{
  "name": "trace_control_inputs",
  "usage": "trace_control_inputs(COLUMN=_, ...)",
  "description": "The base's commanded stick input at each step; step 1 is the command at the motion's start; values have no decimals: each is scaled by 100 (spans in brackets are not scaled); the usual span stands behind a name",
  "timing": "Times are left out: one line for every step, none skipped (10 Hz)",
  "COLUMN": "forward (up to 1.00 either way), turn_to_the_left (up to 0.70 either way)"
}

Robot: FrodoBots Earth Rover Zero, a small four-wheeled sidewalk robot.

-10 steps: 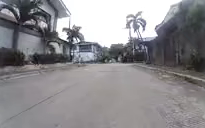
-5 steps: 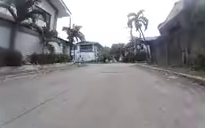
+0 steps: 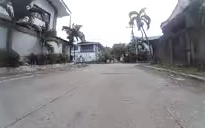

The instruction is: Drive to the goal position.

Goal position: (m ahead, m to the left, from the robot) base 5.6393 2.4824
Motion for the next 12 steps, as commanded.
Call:
trace_control_inputs(forward=70, turn_to_the_left=0)
trace_control_inputs(forward=70, turn_to_the_left=0)
trace_control_inputs(forward=70, turn_to_the_left=0)
trace_control_inputs(forward=70, turn_to_the_left=0)
trace_control_inputs(forward=70, turn_to_the_left=0)
trace_control_inputs(forward=70, turn_to_the_left=0)
trace_control_inputs(forward=70, turn_to_the_left=0)
trace_control_inputs(forward=70, turn_to_the_left=0)
trace_control_inputs(forward=70, turn_to_the_left=0)
trace_control_inputs(forward=70, turn_to_the_left=0)
trace_control_inputs(forward=70, turn_to_the_left=0)
trace_control_inputs(forward=70, turn_to_the_left=0)
